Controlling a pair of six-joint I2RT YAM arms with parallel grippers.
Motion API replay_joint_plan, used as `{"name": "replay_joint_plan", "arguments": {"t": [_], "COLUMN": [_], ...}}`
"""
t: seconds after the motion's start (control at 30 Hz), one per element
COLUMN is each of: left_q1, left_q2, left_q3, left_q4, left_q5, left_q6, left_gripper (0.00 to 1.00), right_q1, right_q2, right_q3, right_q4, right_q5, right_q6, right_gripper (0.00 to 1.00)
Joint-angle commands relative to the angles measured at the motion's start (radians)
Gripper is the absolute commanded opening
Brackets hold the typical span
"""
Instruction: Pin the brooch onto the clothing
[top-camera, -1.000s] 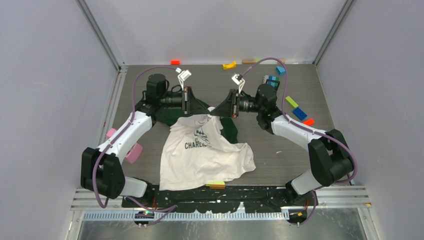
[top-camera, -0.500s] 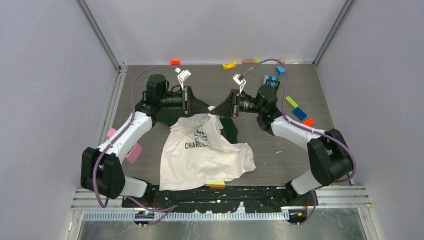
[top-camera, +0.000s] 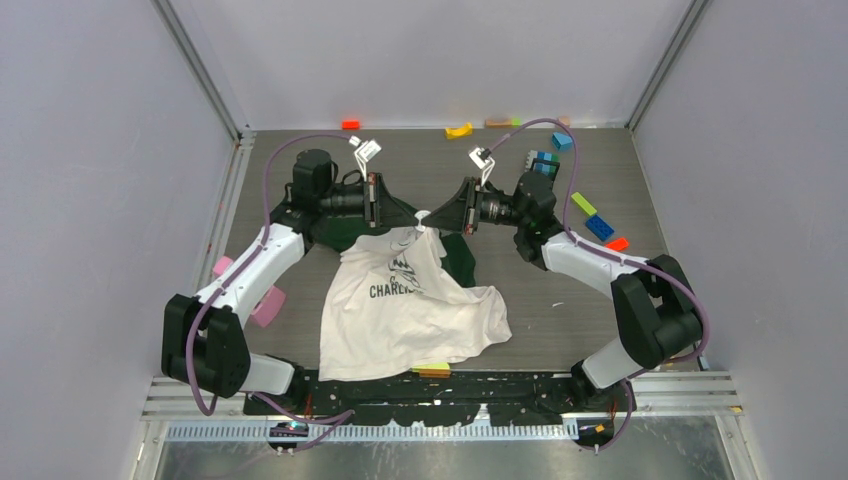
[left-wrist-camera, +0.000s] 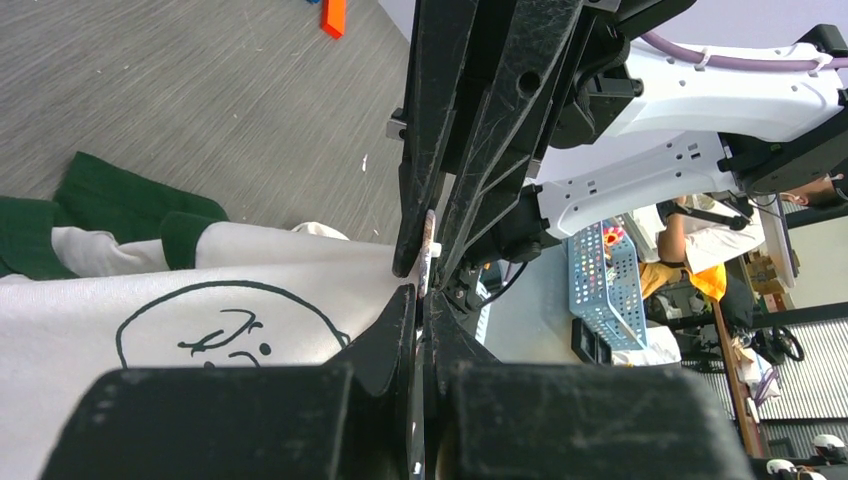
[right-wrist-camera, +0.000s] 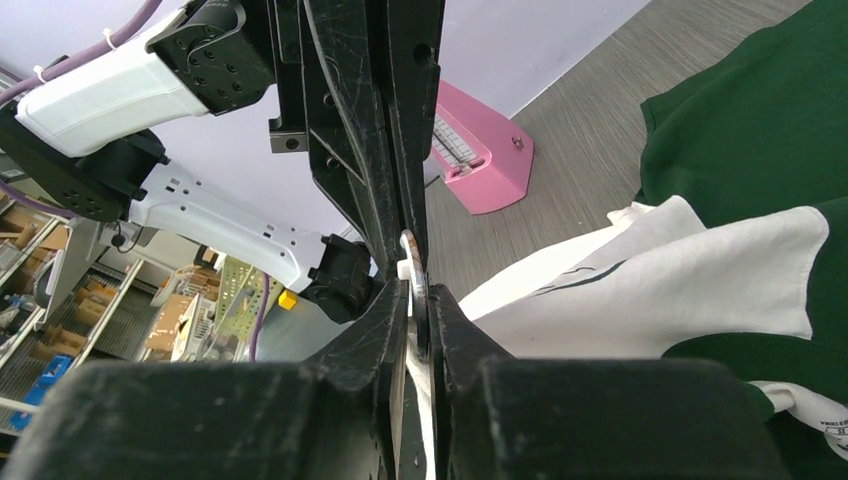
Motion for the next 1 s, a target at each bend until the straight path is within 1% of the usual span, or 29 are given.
{"name": "replay_joint_plan", "arguments": {"t": [0.0,0.03,0.13,0.17,0.23,0.33,0.37,0.4,0.43,0.47,0.5,0.53,0.57,0.6,0.63,0.67,0.7,0.73,0.77,0.8,0.9,0.97], "left_q1": [0.043,0.043,0.043,0.043,0.043,0.043,0.043,0.043,0.043,0.043,0.043,0.043,0.043,0.043,0.043,0.043,0.043,0.043,0.044,0.044,0.045,0.045], "left_q2": [-0.053,-0.052,-0.038,-0.031,-0.019,-0.006,-0.005,-0.007,-0.01,-0.017,-0.025,-0.036,-0.047,-0.061,-0.075,-0.095,-0.106,-0.113,-0.114,-0.112,-0.075,-0.022], "left_q3": [0.003,0.005,0.018,0.022,0.032,0.038,0.04,0.041,0.04,0.04,0.039,0.04,0.041,0.044,0.047,0.05,0.055,0.063,0.074,0.08,0.092,0.103], "left_q4": [-0.018,-0.036,-0.083,-0.103,-0.144,-0.2,-0.213,-0.229,-0.244,-0.261,-0.281,-0.301,-0.328,-0.351,-0.368,-0.382,-0.394,-0.41,-0.425,-0.439,-0.48,-0.488], "left_q5": [0.039,0.029,0.004,-0.002,-0.015,-0.03,-0.032,-0.032,-0.03,-0.033,-0.037,-0.045,-0.065,-0.09,-0.125,-0.164,-0.226,-0.289,-0.373,-0.438,-0.726,-0.846], "left_q6": [-0.007,-0.002,0.03,0.041,0.066,0.107,0.123,0.14,0.158,0.178,0.199,0.22,0.241,0.26,0.273,0.282,0.288,0.291,0.292,0.29,0.25,0.218], "left_gripper": [0.0,0.0,0.0,0.0,0.0,0.0,0.02,0.08,0.19,0.31,0.44,0.56,0.67,0.77,0.93,0.98,0.99,1.0,1.0,1.0,1.0,1.0], "right_q1": [-0.074,-0.075,-0.075,-0.076,-0.076,-0.075,-0.076,-0.075,-0.075,-0.075,-0.075,-0.075,-0.072,-0.068,-0.058,-0.052,-0.041,-0.036,-0.029,-0.026,0.01,0.049], "right_q2": [0.009,0.004,-0.016,-0.021,-0.036,-0.064,-0.07,-0.082,-0.088,-0.101,-0.109,-0.129,-0.14,-0.164,-0.175,-0.192,-0.198,-0.203,-0.204,-0.203,-0.178,-0.146], "right_q3": [-0.008,-0.004,0.0,0.003,0.005,0.009,0.011,0.013,0.023,0.027,0.034,0.038,0.042,0.044,0.05,0.054,0.064,0.067,0.07,0.068,0.058,0.051], "right_q4": [0.026,0.025,0.014,0.007,0.003,-0.019,-0.047,-0.076,-0.149,-0.187,-0.279,-0.327,-0.423,-0.476,-0.572,-0.623,-0.715,-0.75,-0.828,-0.856,-0.958,-0.991], "right_q5": [0.069,0.065,0.06,0.061,0.063,0.074,0.093,0.108,0.146,0.167,0.231,0.262,0.328,0.372,0.465,0.516,0.611,0.654,0.734,0.765,0.882,0.926], "right_q6": [-0.029,-0.027,-0.03,-0.032,-0.034,-0.039,-0.052,-0.062,-0.094,-0.112,-0.151,-0.178,-0.232,-0.257,-0.305,-0.326,-0.357,-0.372,-0.373,-0.365,-0.345,-0.332], "right_gripper": [0.2,0.22,0.36,0.38,0.48,0.56,0.58,0.59,0.6,0.6,0.6,0.61,0.61,0.61,0.62,0.62,0.62,0.62,0.62,0.62,0.62,0.62]}}
